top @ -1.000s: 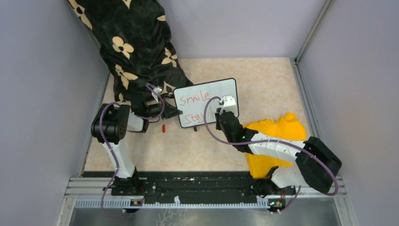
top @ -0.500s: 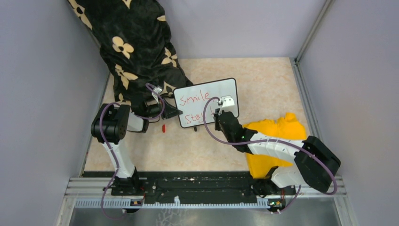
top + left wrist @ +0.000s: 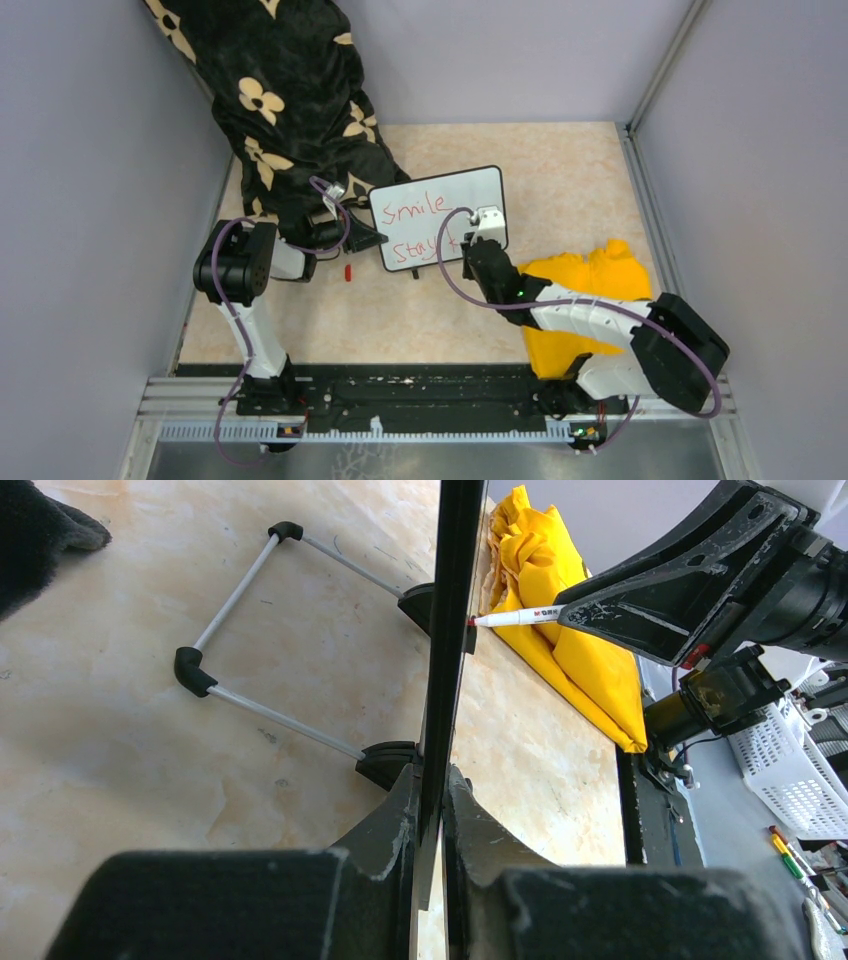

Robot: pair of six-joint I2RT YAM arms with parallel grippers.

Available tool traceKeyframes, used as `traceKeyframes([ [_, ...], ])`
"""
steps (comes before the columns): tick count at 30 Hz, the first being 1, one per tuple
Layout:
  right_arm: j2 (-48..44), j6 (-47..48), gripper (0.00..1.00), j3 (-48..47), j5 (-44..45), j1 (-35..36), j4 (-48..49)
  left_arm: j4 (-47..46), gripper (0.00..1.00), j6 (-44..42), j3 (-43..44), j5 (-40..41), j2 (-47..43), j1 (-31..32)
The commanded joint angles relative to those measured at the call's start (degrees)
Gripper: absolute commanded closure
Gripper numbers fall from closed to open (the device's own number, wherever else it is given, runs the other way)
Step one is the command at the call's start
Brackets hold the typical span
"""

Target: Write a sentence on the whiteboard

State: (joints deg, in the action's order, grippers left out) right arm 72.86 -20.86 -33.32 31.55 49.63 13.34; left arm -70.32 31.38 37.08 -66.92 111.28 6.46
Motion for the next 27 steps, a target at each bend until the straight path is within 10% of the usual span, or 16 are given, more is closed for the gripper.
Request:
traceKeyframes([
  [1, -2.5, -0.7, 1.0, 0.4, 2.4, -0.9, 0.1, 5.8, 1.0, -1.6, -0.3, 1.5, 1.1, 0.9],
  [27, -2.8, 1.8, 1.0, -2.5, -0.2, -2.3, 3.6, 5.9, 1.0, -1.6, -0.2, 1.4, 1.3, 0.9],
])
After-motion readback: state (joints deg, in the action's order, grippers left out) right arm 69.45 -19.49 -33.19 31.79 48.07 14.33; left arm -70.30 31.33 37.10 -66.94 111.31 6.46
